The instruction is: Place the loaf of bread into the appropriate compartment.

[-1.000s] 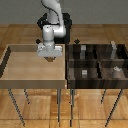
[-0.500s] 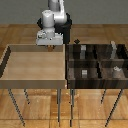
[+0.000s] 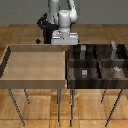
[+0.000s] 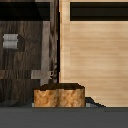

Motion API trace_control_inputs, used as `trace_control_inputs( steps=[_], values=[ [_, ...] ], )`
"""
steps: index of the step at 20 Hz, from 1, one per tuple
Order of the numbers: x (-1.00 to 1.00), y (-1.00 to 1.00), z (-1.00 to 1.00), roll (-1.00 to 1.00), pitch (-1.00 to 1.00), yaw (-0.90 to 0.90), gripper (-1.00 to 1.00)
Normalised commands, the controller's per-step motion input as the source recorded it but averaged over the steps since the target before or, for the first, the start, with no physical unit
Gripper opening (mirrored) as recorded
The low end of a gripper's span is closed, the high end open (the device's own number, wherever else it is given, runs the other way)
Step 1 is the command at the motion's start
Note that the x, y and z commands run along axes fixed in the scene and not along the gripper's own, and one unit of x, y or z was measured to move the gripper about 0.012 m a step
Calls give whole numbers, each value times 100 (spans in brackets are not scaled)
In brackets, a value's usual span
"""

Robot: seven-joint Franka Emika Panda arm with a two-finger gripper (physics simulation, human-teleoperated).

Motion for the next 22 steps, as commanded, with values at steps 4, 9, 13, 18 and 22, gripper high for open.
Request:
trace_control_inputs(
  steps=[4,9,13,18,22],
  values=[
    [0,100,0,0,0,0,-100],
    [40,40,0,0,0,0,-100],
    [100,0,0,0,0,0,-100],
    [100,0,0,0,0,0,-100],
    [0,0,0,0,0,0,100]
  ],
)
